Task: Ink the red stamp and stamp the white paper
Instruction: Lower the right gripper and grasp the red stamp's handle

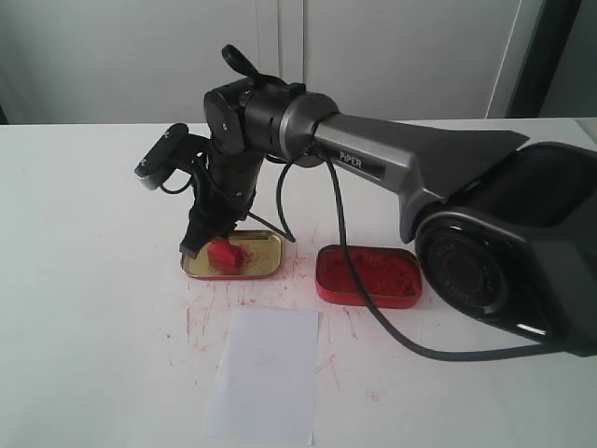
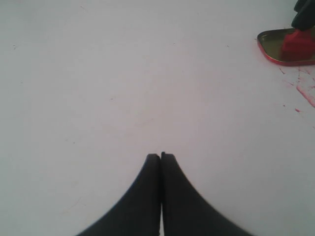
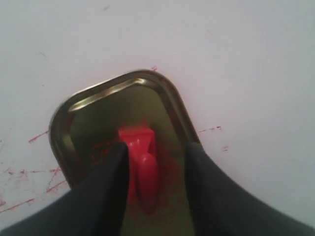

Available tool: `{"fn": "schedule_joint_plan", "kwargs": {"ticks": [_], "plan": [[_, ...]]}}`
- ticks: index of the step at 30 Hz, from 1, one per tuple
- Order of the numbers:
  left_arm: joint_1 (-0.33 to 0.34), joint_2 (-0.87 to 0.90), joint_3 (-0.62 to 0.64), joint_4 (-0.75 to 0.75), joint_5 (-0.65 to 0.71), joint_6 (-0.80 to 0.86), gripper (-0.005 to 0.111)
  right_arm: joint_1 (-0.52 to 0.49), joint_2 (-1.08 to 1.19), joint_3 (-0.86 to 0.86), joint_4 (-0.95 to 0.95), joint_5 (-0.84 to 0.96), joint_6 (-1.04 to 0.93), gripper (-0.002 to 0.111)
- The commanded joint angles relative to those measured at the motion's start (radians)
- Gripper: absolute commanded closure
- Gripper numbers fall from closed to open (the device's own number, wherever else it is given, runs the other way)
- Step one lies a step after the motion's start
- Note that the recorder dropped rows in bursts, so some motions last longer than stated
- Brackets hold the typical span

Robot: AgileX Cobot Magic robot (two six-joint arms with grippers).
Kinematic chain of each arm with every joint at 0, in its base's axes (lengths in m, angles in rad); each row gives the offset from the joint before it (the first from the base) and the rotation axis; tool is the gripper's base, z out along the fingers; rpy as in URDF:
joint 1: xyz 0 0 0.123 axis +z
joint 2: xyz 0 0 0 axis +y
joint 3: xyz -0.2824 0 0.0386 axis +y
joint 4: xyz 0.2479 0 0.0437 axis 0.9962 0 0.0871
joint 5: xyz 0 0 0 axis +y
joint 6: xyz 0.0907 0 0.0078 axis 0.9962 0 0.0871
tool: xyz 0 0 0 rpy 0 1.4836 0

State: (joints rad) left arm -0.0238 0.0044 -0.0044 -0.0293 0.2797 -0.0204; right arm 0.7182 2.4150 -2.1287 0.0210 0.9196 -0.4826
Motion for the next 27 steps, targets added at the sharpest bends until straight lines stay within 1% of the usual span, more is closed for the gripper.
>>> {"fn": "schedule_joint_plan", "kwargs": {"ticks": [1,14,19,22,27], "plan": [[0.002,-0.004,0.004,0.000,-0.003,-0.002,0.107,-0.001,0.017,-0.004,-0.005,0.001,-0.007,0.072],[0.002,-0.004,0.004,0.000,-0.003,-0.002,0.107,-0.001,0.019,-0.002,-0.006,0.001,-0.007,0.072],[0.002,-0.004,0.004,0.000,-0.003,-0.002,0.107,-0.001,0.019,-0.002,-0.006,0.005,-0.003,0.073],[0.002,-0.004,0.004,0.000,-0.003,-0.002,0.107,-0.001,0.019,-0.002,-0.006,0.020,-0.003,0.079],[0.002,-0.004,0.004,0.000,-0.003,-0.002,0.107,-0.001,0.019,-0.002,-0.006,0.032,-0.003,0.096]]}}
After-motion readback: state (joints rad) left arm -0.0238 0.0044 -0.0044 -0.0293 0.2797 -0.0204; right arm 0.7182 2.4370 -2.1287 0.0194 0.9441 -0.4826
